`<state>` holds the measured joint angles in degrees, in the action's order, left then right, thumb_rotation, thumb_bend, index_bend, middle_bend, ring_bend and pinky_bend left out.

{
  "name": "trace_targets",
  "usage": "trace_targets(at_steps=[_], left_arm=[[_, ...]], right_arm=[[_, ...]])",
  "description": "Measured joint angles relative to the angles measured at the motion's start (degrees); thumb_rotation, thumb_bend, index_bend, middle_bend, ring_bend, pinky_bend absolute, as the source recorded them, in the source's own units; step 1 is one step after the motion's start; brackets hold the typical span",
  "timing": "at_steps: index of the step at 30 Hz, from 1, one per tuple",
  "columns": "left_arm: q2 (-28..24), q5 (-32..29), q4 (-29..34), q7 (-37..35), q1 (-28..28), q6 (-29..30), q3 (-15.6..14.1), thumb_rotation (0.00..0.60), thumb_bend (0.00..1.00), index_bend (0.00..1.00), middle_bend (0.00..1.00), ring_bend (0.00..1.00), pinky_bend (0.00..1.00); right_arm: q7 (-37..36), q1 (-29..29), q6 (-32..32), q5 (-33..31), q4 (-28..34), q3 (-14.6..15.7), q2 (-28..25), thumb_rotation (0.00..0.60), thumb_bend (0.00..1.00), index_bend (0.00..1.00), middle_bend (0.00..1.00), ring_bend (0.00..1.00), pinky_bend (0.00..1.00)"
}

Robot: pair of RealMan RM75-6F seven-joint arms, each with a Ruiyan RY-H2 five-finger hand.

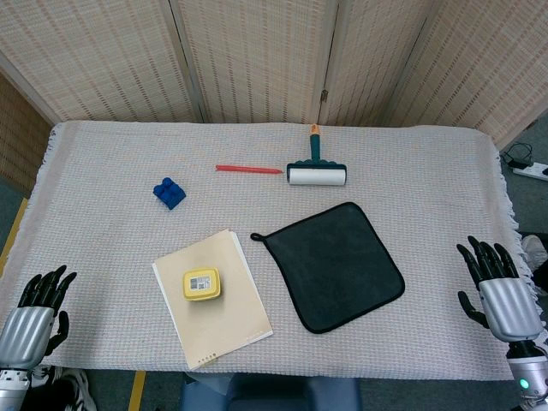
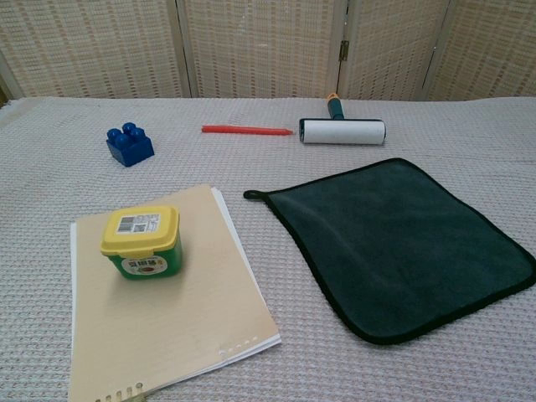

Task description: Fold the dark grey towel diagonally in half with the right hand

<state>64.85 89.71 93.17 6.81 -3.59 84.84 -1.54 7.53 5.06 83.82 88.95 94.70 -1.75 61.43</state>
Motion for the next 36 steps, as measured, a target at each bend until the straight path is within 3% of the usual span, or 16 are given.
trace_targets(at_steps=[6,12,16,23,28,36], left_arm=[[0.0,-0.4,-0.1,-0.1,-0.1,0.0,0.4,0.6,0.82,0.0,0.01,0.0,0.0],[0.0,-0.9,-0.1,-0.4,-0.4,-0.6,0.6,0.6,0.82,0.0,0.01,0.0,0.0],[-0.1,-0.9,-0.2,-1.0,-0.8,-1.2,0.6,0.6,0.82,0.0,0.01,0.0,0.0],[-0.9,-0.8,0.2,-2.7,-0.4,-0.1,0.8,0.6,0.82,0.0,0.01,0.0,0.0],[-1.6,-0.1,0.4,-4.1,0.1,1.4,0.9,0.6,0.82,0.0,0.01,0.0,0.0],[-2.5,-0.5,0.1,-6.4,0.2,1.6,1.2,0.6,0.82,0.0,0.01,0.0,0.0]], right_arm=[[-0.4,0.8,-1.5,0.0,-0.9,0.0,0.2,0.6,0.47,0.05,0.0,0.0,0.0],[-0.9,4.6,-6.8,1.0,-0.8,-0.4,-1.2,0.6,0.47,0.25,0.0,0.0,0.0],[0.0,10.6,-14.5,0.9,0.7,-2.1,-3.4,0.6,0.47,0.34,0.0,0.0,0.0],[2.8,24.9,-33.7,-3.7,1.9,-6.6,-3.9,0.6,0.47,0.35,0.0,0.0,0.0],[7.2,36.8,-43.9,-7.4,-2.1,-9.2,2.4,0.6,0.47,0.35,0.0,0.0,0.0],[13.2,48.5,-52.0,-11.0,-15.8,-10.3,16.7,0.6,0.47,0.35,0.0,0.0,0.0]])
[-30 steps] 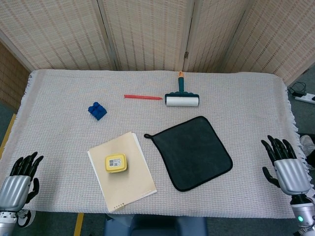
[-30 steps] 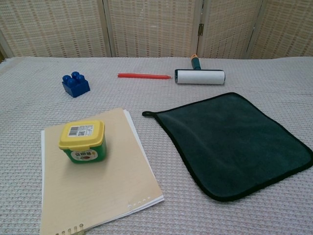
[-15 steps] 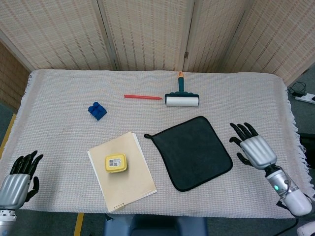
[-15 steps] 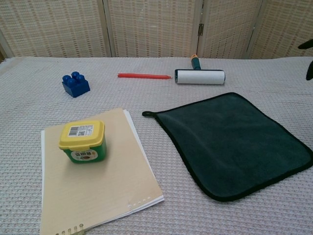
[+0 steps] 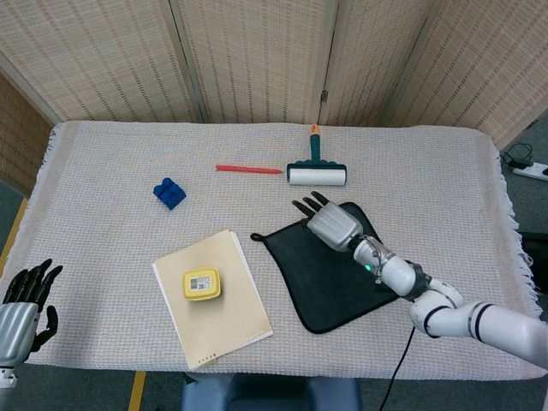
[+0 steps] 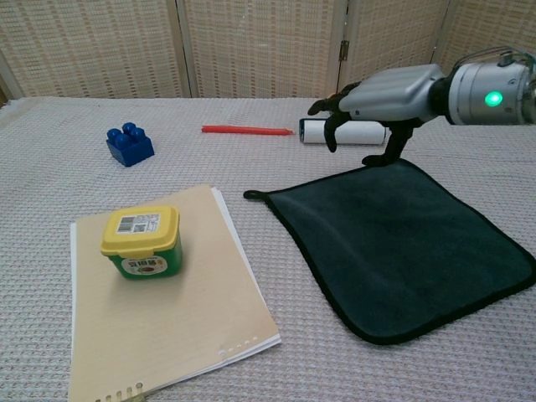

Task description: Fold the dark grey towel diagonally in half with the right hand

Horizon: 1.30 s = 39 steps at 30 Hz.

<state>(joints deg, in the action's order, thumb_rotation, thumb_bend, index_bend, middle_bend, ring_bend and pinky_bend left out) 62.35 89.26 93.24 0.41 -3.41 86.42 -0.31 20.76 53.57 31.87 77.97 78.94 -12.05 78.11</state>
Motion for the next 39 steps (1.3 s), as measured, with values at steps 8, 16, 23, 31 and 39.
trace_targets(at_steps=[8,16,23,31,39], left_arm=[[-0.2,-1.2,-0.4,-1.0,-0.2,-0.7,0.5,0.6,0.82,0.0,0.01,0.0,0.0],[-0.6,-1.1,-0.6,-2.3,-0.1,-0.4,0.6,0.6,0.82,0.0,0.01,0.0,0.0],[-1.0,-0.8,-0.6,-3.4,0.1,0.1,0.6,0.6,0.82,0.0,0.01,0.0,0.0],[-1.3,-0.6,-0.6,-3.7,0.3,0.4,0.5,0.6,0.82,0.0,0.01,0.0,0.0],[-1.2,-0.7,-0.7,-3.5,0.4,0.5,0.6,0.6,0.82,0.0,0.01,0.0,0.0]], right_arm=[[-0.4,6.7,-3.8,-2.1,-13.3,-0.1,12.4,0.6,0.47,0.35,0.0,0.0,0.0],[-5.3,11.9,-5.1,-0.1,-22.5,0.4,19.9,0.6,0.47,0.37,0.0,0.0,0.0],[-8.8,14.7,-5.9,0.7,-29.9,0.9,25.3,0.6,0.47,0.37,0.0,0.0,0.0],[-13.4,16.3,-4.0,2.3,-37.1,1.6,30.5,0.6,0.47,0.37,0.0,0.0,0.0],[-16.2,16.3,-2.3,4.8,-41.2,4.0,32.7,0.6,0.47,0.37,0.0,0.0,0.0]])
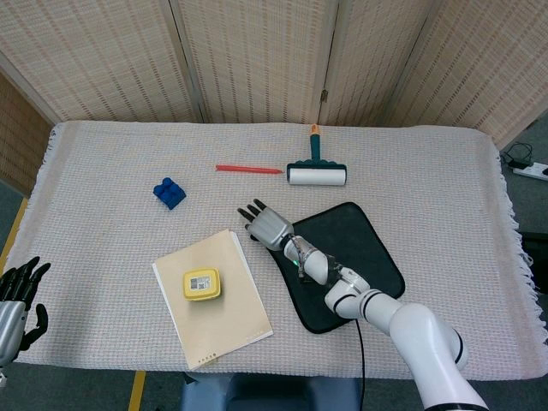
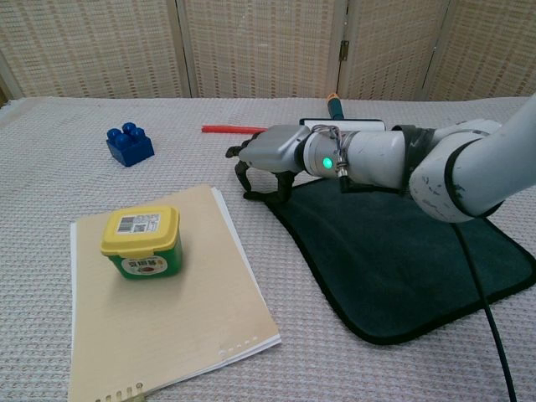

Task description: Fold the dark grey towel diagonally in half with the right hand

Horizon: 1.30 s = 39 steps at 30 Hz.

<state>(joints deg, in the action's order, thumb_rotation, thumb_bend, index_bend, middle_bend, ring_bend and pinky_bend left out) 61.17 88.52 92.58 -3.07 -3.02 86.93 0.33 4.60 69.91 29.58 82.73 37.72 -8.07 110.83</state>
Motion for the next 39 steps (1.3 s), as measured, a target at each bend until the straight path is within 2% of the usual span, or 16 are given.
trace_targets(at_steps=[10,15,22,32,39], left_arm=[[0.0,0.0,-0.1,-0.2,0.1,0.2,0.2,0.6,0.82,0.0,0.01,0.0,0.0],[0.0,0.2,-0.2,-0.2,0.1,0.3,0.1,0.6,0.82,0.0,0.01,0.0,0.0],[0.2,0.1,-0.4,-0.2,0.0,0.2,0.3,0.6,0.82,0.0,0.01,0.0,0.0],[0.5,0.3,-0.8,-0.3,-0.1,0.4,0.4,0.6,0.82,0.0,0.01,0.0,0.0],[0.6,0.6,-1.3,-0.7,-0.3,0.3,0.3,0.6,0.83,0.0,0.01,0.0,0.0]], right_arm=[[-2.7,0.2,0.5,1.6,-2.5,1.8,1.4,0.6,0.47,0.39,0.0,0.0,0.0],[-3.2,0.0,0.6,2.3,-1.8,2.7,0.6,0.6,0.47,0.49,0.01,0.0,0.0],[-2.1,-0.5,0.4,2.4,0.2,3.4,-1.3,0.6,0.47,0.56,0.04,0.0,0.0],[-0.4,-1.4,0.7,1.3,1.6,3.1,-2.1,0.6,0.47,0.73,0.15,0.06,0.0],[-1.8,-1.3,1.8,1.4,0.3,2.8,-1.3,0.6,0.47,0.76,0.17,0.07,0.0]])
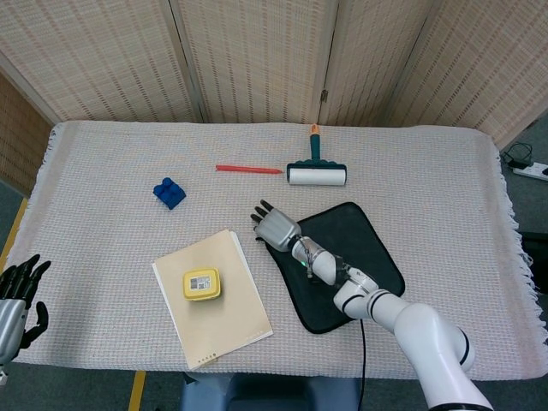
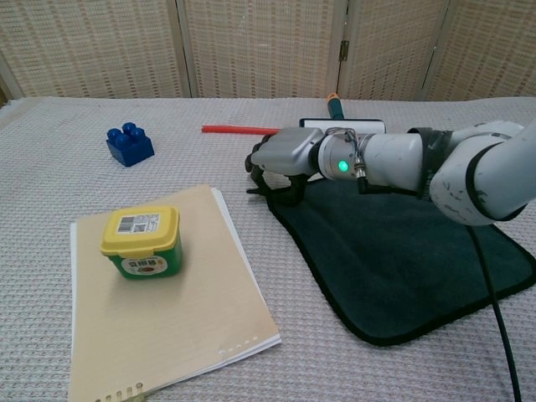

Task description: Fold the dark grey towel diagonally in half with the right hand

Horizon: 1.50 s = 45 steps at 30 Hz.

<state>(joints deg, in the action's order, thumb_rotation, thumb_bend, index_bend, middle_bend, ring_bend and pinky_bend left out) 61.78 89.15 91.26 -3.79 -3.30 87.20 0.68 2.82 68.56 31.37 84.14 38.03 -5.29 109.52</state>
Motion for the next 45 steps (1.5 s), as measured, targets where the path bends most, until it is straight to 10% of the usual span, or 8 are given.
trace_targets(at_steps=[29,45], left_arm=[[0.7,1.1,-1.1,-0.2,-0.2,0.4,-0.3,0.6,0.86,0.0,0.01,0.0,0.0],[2.1,0.2,-1.2,2.9,-0.9,-1.3,-0.3,0.6,0.86,0.0,0.01,0.0,0.0]], right_arm=[[-4.3,-2.8,8.3,2.6,5.1,1.2,-4.7,0.6,0.53,0.76,0.19,0.08,0.0],[-15.1,-18.6,33.9,15.0,9.6,13.4,-15.3,0.6,0.53,0.76,0.19,0.08,0.0]])
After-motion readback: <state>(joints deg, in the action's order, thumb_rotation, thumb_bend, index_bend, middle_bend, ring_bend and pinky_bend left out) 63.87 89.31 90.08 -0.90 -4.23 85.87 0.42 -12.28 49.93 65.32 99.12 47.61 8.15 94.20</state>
